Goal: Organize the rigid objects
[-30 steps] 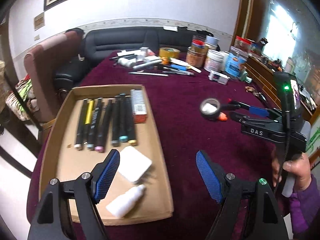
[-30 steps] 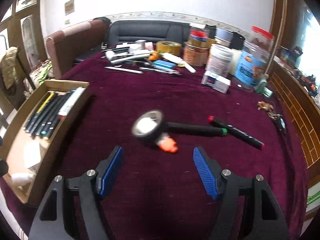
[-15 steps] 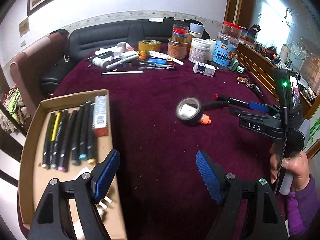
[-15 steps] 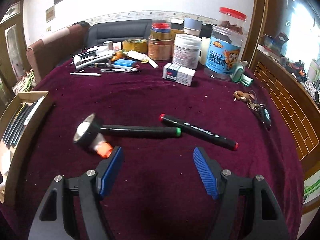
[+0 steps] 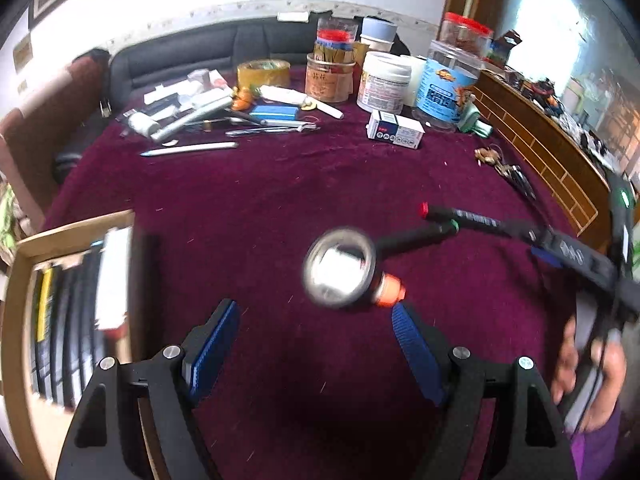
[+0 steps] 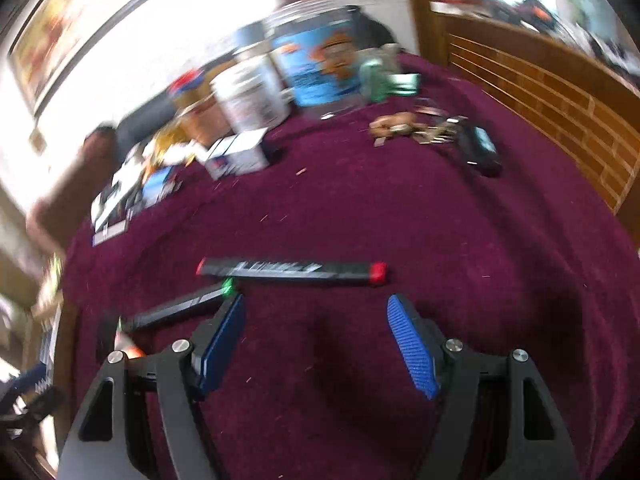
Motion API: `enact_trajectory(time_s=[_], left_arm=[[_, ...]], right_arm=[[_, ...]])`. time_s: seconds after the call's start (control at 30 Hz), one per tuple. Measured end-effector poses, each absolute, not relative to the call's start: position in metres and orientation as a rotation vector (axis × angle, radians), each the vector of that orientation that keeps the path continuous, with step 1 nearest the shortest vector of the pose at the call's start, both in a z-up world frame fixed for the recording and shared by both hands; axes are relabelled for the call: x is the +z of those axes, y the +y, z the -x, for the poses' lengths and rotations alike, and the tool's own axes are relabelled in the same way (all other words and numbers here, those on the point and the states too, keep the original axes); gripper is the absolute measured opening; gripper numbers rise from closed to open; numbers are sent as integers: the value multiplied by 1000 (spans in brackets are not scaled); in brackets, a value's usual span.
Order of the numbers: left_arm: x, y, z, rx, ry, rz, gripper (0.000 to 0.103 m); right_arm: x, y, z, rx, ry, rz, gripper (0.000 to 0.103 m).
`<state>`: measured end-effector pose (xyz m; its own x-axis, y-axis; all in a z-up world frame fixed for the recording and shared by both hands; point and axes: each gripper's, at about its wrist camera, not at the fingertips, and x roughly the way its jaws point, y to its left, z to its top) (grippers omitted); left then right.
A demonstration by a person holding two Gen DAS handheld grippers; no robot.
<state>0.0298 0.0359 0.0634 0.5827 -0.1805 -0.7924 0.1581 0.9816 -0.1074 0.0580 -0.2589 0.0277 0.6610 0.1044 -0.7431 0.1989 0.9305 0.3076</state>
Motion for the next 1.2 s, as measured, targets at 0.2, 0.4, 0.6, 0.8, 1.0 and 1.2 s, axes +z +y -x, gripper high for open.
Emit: enact_trajectory(time_s=[0.2, 0.4, 0.6, 0.8, 1.0, 1.2], left_arm=[[48, 23, -95, -217, 964, 157, 82], [22, 2, -101, -360, 1107, 201, 83], [37, -6, -50, -591, 1117, 219, 83], [47, -4, -15, -512, 1024, 56, 84], [36, -7, -18, -563, 1042, 40, 84], [26, -12, -21, -590, 1082, 142, 84]], right_arm=[[14, -272, -61, -64, 898, -472, 73], [14, -263, -64, -71, 902, -409, 76], [14, -262, -66, -68, 904, -399, 78], [14, -262, -66, -65, 898, -406, 78], [14, -260, -67, -69, 901, -382, 80], [13, -256, -67, -66, 902, -357, 83]])
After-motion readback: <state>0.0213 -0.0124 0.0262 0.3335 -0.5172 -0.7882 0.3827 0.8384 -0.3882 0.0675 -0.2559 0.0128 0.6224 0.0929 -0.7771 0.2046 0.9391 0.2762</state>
